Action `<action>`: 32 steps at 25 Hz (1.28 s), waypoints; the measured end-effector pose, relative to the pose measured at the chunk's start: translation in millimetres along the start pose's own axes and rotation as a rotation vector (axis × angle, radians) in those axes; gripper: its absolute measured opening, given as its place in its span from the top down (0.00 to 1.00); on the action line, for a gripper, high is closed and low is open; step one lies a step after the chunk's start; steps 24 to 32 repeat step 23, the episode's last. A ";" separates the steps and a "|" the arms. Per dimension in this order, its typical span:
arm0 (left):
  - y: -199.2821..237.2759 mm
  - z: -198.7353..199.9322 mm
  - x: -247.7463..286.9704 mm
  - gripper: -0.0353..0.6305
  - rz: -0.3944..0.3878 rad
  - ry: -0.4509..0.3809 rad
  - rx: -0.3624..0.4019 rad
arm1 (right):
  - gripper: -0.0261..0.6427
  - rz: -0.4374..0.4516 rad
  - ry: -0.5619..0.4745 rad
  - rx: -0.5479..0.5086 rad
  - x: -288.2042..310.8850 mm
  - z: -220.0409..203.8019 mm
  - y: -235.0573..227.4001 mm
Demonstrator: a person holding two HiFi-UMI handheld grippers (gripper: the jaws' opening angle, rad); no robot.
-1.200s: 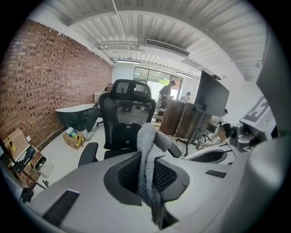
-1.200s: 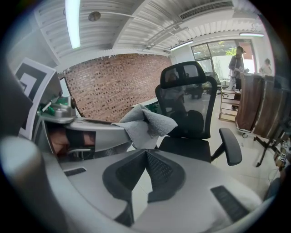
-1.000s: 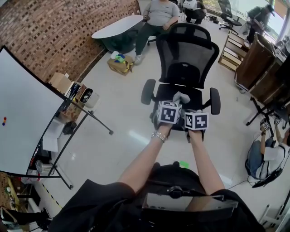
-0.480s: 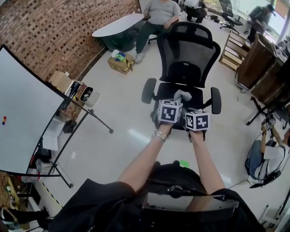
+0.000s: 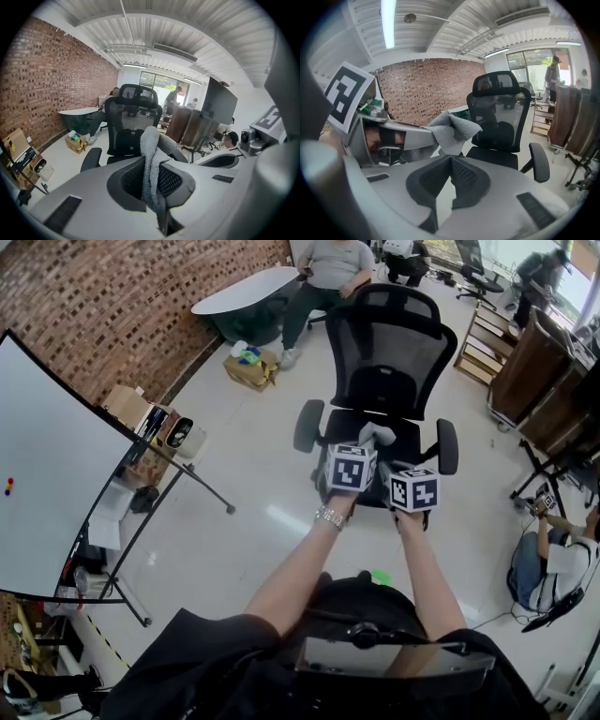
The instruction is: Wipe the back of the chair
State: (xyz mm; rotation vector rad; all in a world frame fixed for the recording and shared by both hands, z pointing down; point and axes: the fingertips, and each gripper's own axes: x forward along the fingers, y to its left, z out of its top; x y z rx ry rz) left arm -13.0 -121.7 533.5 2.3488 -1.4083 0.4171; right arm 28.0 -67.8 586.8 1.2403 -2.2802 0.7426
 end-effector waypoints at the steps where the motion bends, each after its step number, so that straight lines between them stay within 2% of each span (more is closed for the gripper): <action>1: -0.3 -0.7 -0.3 0.90 0.000 0.002 0.000 | 0.96 0.000 -0.003 0.003 -1.1 0.9 0.2; 6: -0.9 -9.3 0.2 0.90 0.006 0.028 0.001 | 0.96 0.021 -0.006 0.013 -1.5 0.3 5.1; 10: -6.6 -1.9 -1.4 0.90 -0.003 0.001 0.018 | 0.96 0.034 -0.009 0.020 -3.0 -1.6 5.0; 20: -5.8 -18.1 -4.3 0.90 0.002 0.056 -0.012 | 0.96 0.060 0.010 0.027 -6.6 -6.9 12.6; 32: -6.2 -11.5 -9.5 0.90 -0.002 0.037 -0.003 | 0.96 0.064 0.012 0.025 -7.8 -6.8 16.8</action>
